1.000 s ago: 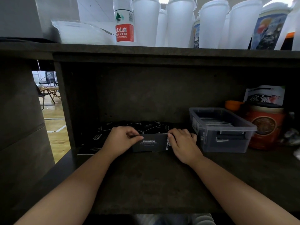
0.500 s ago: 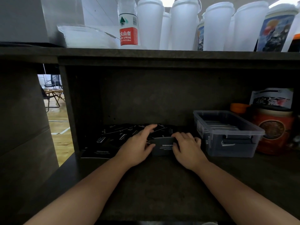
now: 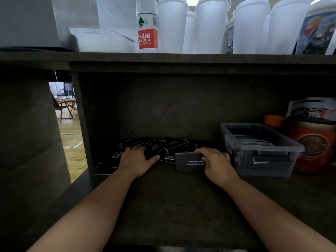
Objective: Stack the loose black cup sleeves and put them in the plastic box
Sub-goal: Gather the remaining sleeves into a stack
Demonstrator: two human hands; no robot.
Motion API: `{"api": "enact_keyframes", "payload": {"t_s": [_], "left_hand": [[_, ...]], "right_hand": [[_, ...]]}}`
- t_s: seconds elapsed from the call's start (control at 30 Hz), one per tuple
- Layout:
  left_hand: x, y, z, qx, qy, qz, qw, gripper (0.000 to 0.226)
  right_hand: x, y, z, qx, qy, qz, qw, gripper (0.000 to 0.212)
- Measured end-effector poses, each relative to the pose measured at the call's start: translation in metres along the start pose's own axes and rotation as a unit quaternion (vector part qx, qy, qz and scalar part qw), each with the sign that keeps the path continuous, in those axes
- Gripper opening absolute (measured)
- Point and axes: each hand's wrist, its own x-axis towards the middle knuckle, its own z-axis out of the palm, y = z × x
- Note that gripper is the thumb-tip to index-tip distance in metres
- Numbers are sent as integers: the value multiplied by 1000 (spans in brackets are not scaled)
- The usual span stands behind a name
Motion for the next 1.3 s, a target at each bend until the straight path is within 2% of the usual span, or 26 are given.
{"api": "enact_keyframes", "payload": {"t_s": [0.1,0.23,0.4,0.47,0.53,0.6,0.73,0.83,0.9,0.97,1.0,1.03,1.1,1.17,1.23,1.3], "left_hand": [[-2,10,2,29,-9,41,999,77],[0,8,3,23,-51,23,998,66],[-2,7,2,-29,38,3,999,44],[-2,5,4,-75,60,-25,995,50],[0,2,4,-182,82,-55,978,65],[1,0,2,-287,113,-77,948,66],[-1,-6,-7,-327,249,-79,908,28],[-8,-5,-20,-363,329,-47,870,17],[-9,-3,-26,-466,277,1,840,19],[-13,0,-30,-584,113,28,803,15],[-16,2,-30,-595,27,41,802,11],[-18,3,-28,-570,-32,62,819,10],[-18,5,-21,-502,-61,99,857,11],[-18,7,-17,-438,-10,115,892,20],[-15,8,-11,-294,72,136,943,36],[-17,11,-12,-153,125,163,967,40]], "right_hand": [[1,1,1,10,-13,-3,1000,51],[-1,1,3,18,-8,-2,1000,37],[-2,0,3,10,-4,0,1000,30],[-2,0,3,8,-6,-1,1000,30],[-2,0,3,9,-3,-2,1000,29],[-2,0,4,10,-2,-2,1000,29],[-1,1,4,7,-5,1,1000,31],[-1,0,4,2,-9,5,1000,34],[-1,0,3,6,-4,8,1000,35],[-1,-1,3,4,6,10,1000,37],[-1,-2,2,-1,10,11,1000,38],[-1,-2,2,-6,14,12,1000,39],[-1,-3,2,-6,17,13,1000,40],[-1,-4,1,7,13,15,1000,38],[-3,-4,-1,22,14,13,1000,37],[-3,-5,-2,29,16,11,999,36]]}}
